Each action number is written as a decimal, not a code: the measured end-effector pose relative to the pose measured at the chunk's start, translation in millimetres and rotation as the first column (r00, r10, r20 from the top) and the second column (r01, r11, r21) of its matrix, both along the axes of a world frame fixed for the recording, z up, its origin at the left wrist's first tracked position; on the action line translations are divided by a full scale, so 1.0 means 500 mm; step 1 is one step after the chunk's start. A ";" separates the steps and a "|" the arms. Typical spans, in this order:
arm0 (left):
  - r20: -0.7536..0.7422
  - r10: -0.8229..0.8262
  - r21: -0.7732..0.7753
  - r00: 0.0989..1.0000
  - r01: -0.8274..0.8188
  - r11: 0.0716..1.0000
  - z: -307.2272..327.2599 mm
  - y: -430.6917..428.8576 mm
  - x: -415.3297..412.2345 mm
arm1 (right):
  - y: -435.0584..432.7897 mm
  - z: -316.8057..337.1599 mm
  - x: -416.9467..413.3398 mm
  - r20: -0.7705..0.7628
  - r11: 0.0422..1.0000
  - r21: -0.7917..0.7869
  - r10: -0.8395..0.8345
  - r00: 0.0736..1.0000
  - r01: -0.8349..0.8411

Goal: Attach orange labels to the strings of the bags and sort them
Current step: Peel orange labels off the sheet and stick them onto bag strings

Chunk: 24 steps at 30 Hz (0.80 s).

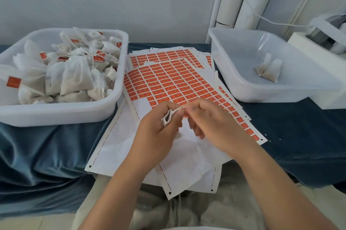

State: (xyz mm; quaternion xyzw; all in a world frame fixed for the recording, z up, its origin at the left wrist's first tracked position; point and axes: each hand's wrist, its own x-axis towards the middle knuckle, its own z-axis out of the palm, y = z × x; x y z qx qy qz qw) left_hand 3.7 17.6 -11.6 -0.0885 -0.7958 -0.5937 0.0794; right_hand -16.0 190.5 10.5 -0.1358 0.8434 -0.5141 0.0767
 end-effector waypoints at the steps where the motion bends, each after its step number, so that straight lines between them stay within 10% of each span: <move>1: -0.007 -0.009 -0.004 1.000 0.009 1.000 0.001 -0.002 0.000 | -0.001 -0.002 0.004 -0.054 1.000 0.003 0.028 0.998 -0.028; 13: -0.029 -0.127 -0.088 0.991 0.124 0.988 0.025 -0.032 0.009 | 0.032 -0.001 0.002 -0.265 0.967 0.245 0.139 0.954 -0.073; 19: 0.010 -0.123 -0.062 0.992 0.123 0.990 0.020 -0.030 0.010 | 0.027 -0.012 0.000 0.114 0.952 -0.293 0.131 0.985 -0.092; 24: 0.039 -0.113 0.020 0.993 0.112 0.994 0.020 -0.018 0.015 | 0.018 -0.011 -0.002 0.333 0.559 -0.824 0.339 0.880 0.097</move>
